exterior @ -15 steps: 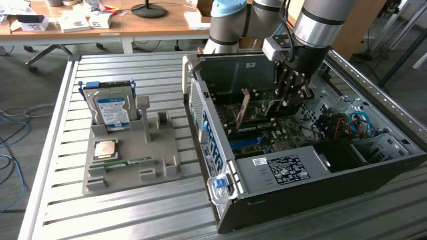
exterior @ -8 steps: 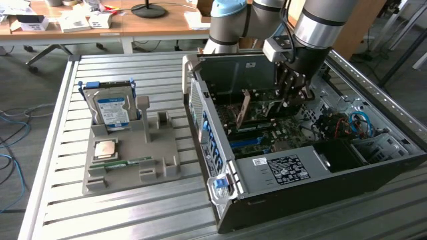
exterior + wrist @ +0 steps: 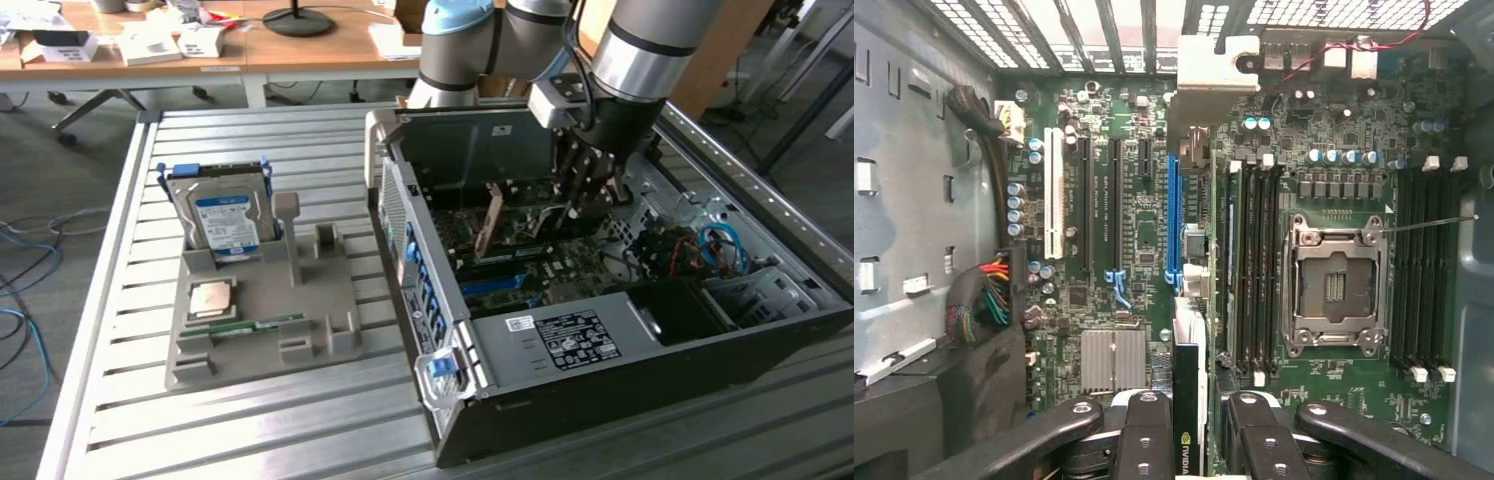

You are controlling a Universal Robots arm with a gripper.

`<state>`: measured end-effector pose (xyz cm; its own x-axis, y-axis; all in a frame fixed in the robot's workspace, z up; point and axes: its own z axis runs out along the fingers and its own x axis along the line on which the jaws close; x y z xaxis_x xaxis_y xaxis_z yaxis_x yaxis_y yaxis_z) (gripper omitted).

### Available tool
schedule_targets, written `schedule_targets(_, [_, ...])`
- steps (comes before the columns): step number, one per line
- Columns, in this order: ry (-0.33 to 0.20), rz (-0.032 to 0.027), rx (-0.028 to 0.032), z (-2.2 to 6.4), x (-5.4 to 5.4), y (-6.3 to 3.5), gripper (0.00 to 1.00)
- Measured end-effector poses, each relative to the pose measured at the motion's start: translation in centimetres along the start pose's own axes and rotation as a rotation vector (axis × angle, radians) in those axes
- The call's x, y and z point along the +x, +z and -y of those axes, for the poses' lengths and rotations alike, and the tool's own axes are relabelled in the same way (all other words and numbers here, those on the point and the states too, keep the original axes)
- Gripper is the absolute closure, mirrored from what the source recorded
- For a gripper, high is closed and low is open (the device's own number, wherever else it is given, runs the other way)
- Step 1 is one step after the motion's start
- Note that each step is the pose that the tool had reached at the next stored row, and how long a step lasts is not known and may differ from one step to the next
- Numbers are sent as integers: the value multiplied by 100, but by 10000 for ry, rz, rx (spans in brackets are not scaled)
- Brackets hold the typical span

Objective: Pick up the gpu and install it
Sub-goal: 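Insert the gpu into the slot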

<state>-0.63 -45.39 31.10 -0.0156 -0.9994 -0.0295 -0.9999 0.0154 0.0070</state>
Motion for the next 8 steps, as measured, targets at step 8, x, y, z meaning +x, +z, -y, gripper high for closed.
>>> schedule_targets(8, [-2, 42, 1, -20, 4, 19, 74])
